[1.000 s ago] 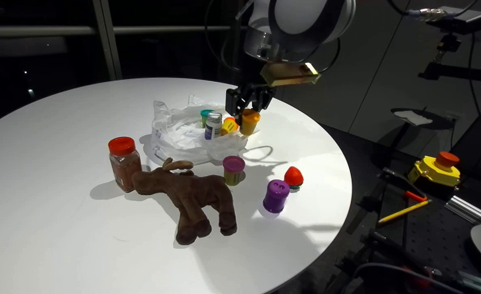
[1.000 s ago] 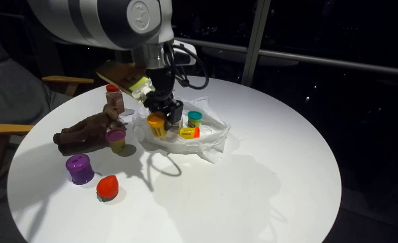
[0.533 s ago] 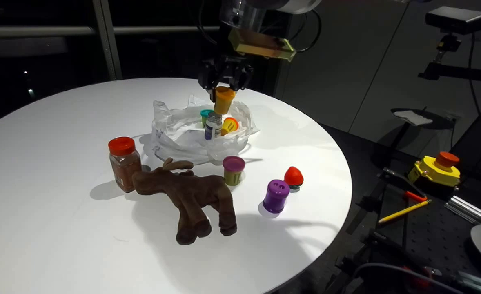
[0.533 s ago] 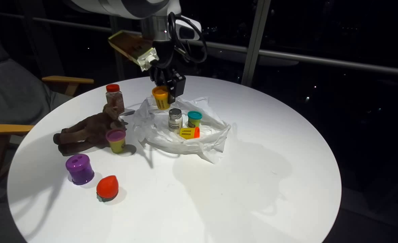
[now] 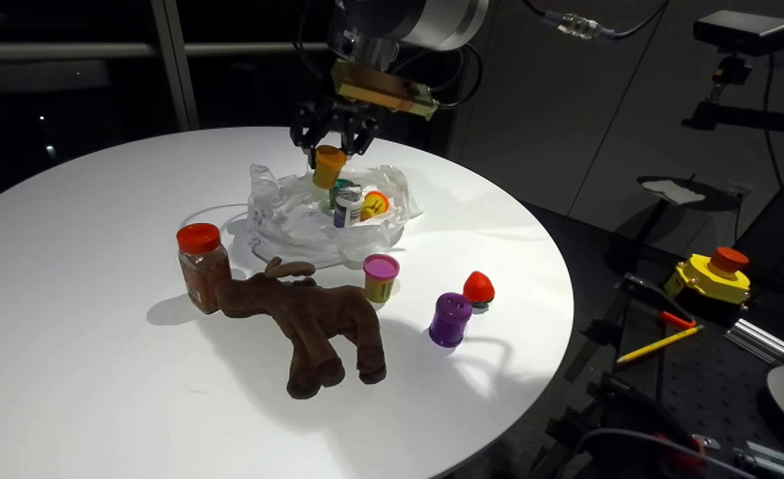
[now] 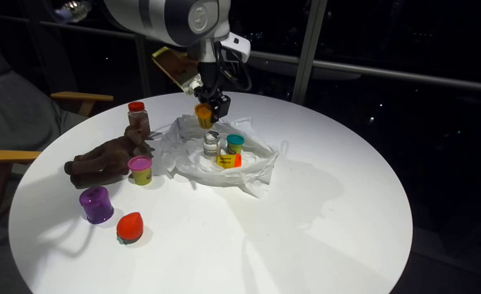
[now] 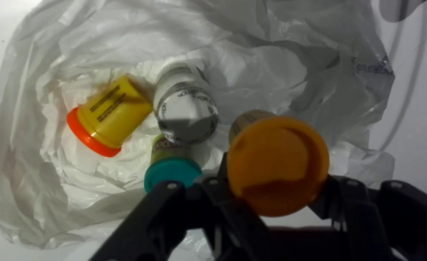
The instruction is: Put all the objects on the table into the white plastic bag
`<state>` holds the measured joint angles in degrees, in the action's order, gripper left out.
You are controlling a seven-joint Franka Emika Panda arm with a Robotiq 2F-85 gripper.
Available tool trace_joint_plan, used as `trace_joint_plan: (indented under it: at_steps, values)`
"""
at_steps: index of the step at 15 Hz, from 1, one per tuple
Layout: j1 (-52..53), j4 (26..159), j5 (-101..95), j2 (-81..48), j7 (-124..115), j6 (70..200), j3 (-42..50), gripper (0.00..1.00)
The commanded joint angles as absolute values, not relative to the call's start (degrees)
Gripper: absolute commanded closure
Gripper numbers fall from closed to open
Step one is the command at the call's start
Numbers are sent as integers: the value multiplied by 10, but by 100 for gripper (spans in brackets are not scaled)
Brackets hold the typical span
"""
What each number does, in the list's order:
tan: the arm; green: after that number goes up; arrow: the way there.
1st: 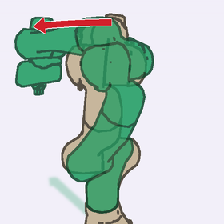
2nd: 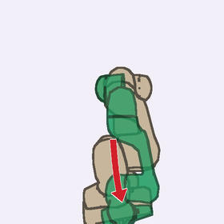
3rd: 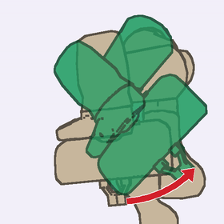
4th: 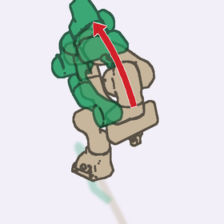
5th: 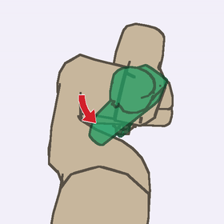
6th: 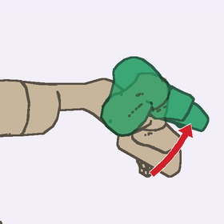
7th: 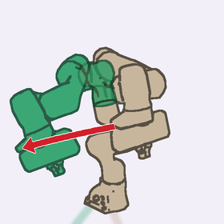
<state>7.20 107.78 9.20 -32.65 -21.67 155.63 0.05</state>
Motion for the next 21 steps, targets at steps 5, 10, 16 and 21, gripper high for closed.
trace_joint_plan:
  at_steps: [5, 10, 16, 21]
  values:
    - [98, 961, 66, -459, -222, 1589, 31, 59]
    - [103, 971, 75, -433, -214, 1611, 22, 15]
    - [154, 1010, 48, -352, -265, 1589, 78, 0]
    - [212, 1069, -39, -264, -382, 1487, 162, 0]
